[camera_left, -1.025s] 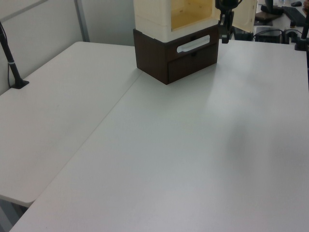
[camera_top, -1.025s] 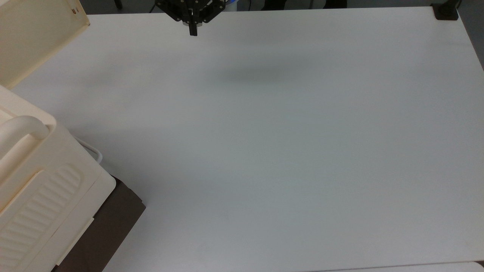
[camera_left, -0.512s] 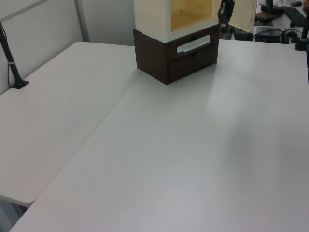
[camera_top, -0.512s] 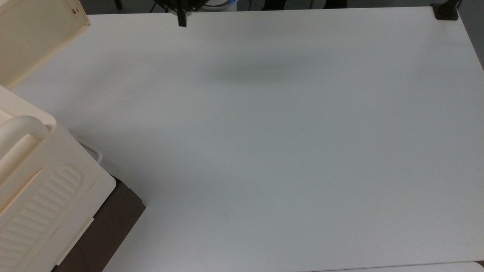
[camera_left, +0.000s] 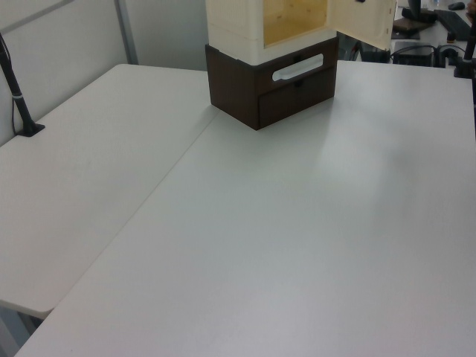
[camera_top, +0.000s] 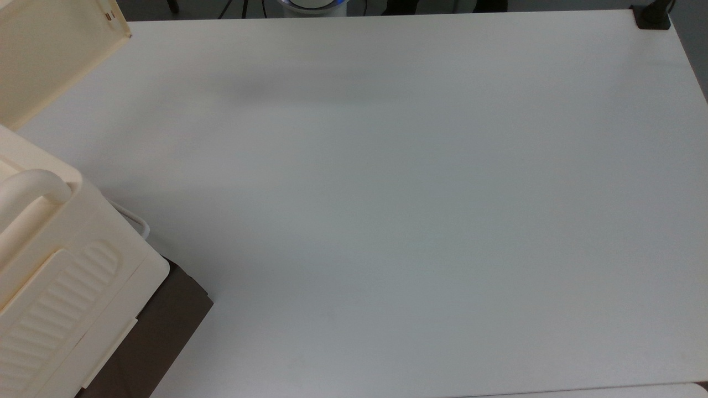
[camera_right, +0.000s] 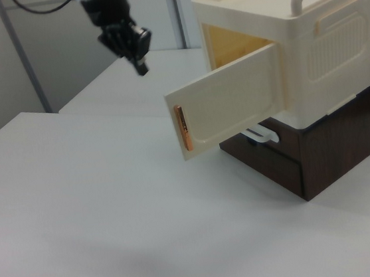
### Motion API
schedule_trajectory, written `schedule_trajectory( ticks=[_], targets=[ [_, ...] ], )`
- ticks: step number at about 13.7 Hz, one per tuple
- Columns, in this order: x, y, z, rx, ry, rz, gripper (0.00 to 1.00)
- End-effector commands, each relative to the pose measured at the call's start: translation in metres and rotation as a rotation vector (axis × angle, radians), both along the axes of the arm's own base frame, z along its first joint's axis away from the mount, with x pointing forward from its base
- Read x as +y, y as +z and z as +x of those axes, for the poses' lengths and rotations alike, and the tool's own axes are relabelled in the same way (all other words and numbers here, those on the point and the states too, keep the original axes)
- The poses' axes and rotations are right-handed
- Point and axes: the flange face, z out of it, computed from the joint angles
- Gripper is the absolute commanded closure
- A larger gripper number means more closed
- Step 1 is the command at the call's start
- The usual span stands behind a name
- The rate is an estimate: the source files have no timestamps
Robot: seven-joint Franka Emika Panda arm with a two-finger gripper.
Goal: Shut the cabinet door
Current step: 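Move the gripper to the outer face of the open cream door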
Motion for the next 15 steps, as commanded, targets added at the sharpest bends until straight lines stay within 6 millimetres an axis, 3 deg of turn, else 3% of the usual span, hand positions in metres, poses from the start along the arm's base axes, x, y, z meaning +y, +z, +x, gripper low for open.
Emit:
schedule_trajectory(
  ticks=[1, 4, 6, 8, 9, 10, 15],
  targets=[
    [-0.054, 0.039, -0.029, -0.079, -0.081, -0.013, 1.0],
    [-0.098, 0.058, -0.056, -0.136, -0.134, -0.036, 1.0],
    [-0.132, 0.055, -0.072, -0.122, -0.158, -0.046, 1.0],
    [-0.149, 0.051, -0.078, -0.111, -0.162, -0.053, 1.0],
    [-0.156, 0.047, -0.081, -0.1, -0.156, -0.054, 1.0],
    [-0.162, 0.031, -0.079, -0.069, -0.137, -0.04, 1.0],
    [-0.162, 0.002, -0.059, -0.041, -0.113, 0.012, 1.0]
  ],
)
